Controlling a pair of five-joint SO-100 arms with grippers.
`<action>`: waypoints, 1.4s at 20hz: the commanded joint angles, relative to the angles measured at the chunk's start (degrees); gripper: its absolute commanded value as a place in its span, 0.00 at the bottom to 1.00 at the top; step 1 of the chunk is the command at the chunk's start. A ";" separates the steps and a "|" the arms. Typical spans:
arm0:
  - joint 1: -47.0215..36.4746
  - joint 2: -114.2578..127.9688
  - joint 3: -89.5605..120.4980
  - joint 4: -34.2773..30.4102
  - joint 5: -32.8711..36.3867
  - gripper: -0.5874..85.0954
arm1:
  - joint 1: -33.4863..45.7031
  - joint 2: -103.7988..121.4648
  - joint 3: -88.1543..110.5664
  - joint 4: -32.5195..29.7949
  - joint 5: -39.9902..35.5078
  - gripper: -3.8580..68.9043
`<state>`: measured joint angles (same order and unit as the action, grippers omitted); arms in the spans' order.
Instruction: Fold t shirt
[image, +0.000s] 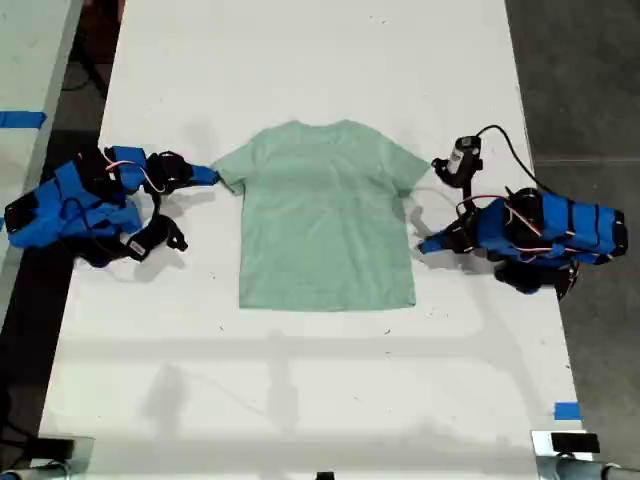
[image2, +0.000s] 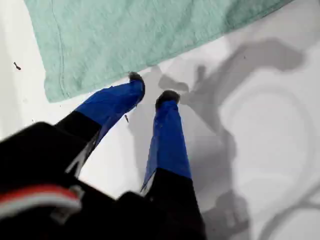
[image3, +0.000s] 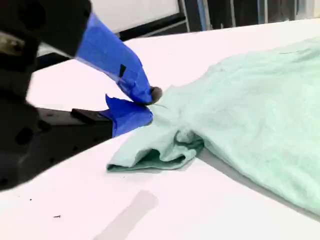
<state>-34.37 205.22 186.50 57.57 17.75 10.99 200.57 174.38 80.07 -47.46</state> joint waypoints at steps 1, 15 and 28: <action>0.70 0.35 2.37 0.09 -0.53 0.03 | 1.76 0.35 2.64 -1.49 2.37 0.14; 0.79 0.35 2.37 0.09 -0.53 0.03 | 20.21 -29.53 -38.41 1.41 12.13 0.20; 0.88 0.35 2.37 0.09 -0.53 0.03 | 42.98 -90.70 -65.04 -11.16 -4.75 0.32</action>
<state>-34.37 205.22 186.50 57.57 17.75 53.26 113.64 112.94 73.21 -50.98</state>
